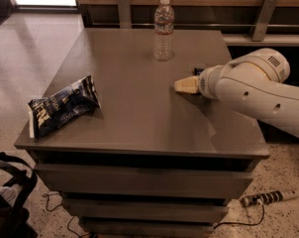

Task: Pick rxbar blueberry

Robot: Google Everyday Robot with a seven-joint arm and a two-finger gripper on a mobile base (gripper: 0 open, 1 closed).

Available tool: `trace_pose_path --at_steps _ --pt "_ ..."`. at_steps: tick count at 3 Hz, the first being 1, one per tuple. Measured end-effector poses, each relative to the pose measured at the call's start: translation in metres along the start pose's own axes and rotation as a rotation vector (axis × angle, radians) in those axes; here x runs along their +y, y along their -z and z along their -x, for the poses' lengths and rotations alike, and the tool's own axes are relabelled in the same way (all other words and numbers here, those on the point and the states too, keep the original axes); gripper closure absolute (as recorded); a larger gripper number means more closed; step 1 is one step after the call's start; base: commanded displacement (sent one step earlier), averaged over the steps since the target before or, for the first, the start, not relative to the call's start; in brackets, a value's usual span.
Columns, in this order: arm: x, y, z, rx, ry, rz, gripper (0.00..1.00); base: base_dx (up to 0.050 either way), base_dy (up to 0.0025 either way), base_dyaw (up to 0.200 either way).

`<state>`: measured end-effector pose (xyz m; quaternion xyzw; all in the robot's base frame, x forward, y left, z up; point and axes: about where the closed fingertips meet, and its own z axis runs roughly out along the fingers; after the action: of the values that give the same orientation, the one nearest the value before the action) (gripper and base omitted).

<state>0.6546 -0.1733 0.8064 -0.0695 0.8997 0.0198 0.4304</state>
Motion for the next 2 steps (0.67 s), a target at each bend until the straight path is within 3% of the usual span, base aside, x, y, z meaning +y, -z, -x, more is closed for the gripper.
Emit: trace_pose_path --at_steps 2 --pt "0.0012 -0.0015 0.0006 0.006 -0.002 -0.006 0.64 0.0 0.0 0.0"
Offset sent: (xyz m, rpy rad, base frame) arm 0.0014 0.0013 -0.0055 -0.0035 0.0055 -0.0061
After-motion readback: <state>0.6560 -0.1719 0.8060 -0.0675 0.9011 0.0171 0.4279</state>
